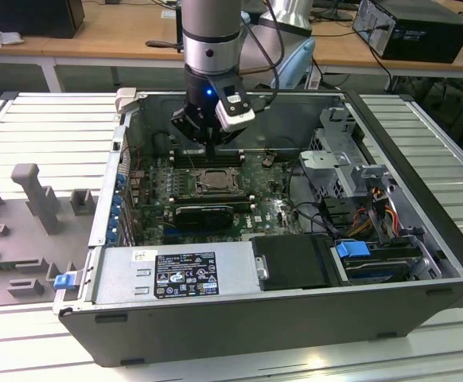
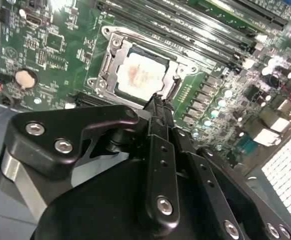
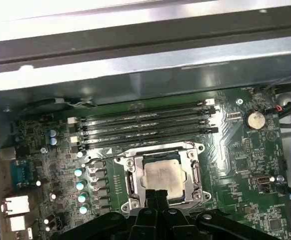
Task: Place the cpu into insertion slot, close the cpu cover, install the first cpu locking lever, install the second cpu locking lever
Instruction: 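Install the first cpu locking lever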
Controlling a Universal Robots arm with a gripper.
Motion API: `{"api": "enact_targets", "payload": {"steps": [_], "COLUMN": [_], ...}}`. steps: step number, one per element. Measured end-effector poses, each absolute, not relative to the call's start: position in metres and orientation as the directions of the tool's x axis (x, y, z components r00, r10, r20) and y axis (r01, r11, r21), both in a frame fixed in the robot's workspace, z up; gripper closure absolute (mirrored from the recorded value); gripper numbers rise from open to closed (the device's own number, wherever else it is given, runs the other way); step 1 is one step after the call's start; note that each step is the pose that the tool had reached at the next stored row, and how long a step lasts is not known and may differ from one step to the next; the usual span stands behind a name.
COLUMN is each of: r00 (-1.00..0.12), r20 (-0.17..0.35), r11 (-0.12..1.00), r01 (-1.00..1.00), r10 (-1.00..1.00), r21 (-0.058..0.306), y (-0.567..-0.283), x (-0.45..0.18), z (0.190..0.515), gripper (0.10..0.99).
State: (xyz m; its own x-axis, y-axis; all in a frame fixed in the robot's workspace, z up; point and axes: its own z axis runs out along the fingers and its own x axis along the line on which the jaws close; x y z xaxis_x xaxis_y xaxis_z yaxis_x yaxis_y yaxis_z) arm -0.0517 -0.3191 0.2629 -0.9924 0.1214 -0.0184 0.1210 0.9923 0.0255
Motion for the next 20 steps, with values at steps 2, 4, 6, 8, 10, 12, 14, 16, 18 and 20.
{"api": "enact_targets", "payload": {"steps": [2,4,6,8,10,12,14,16,18,20], "r00": [-0.998,-0.999,-0.999,-0.999,-1.0,-1.0,-1.0,-1.0,-1.0,-1.0], "r20": [-0.018,-0.018,-0.018,-0.018,-0.018,-0.018,-0.018,-0.018,-0.018,-0.018], "r11": [0.998,0.999,0.999,0.999,0.999,0.999,0.999,0.999,0.999,0.999], "r01": [0.064,0.035,0.029,0.027,0.025,0.023,0.021,0.017,0.014,0.01], "r10": [0.065,0.035,0.03,0.028,0.026,0.023,0.022,0.018,0.015,0.01], "r21": [0.025,0.026,0.029,0.03,0.032,0.032,0.032,0.032,0.032,0.033], "y": [-0.319,-0.319,-0.319,-0.319,-0.319,-0.319,-0.319,-0.317,-0.315,-0.312], "x": [-0.052,-0.053,-0.058,-0.064,-0.073,-0.082,-0.088,-0.098,-0.103,-0.108], "z": [0.263,0.262,0.261,0.261,0.261,0.261,0.26,0.26,0.259,0.258], "gripper": [0.98,0.98,0.98,0.98,0.98,0.98,0.98,0.98,0.98,0.98]}}
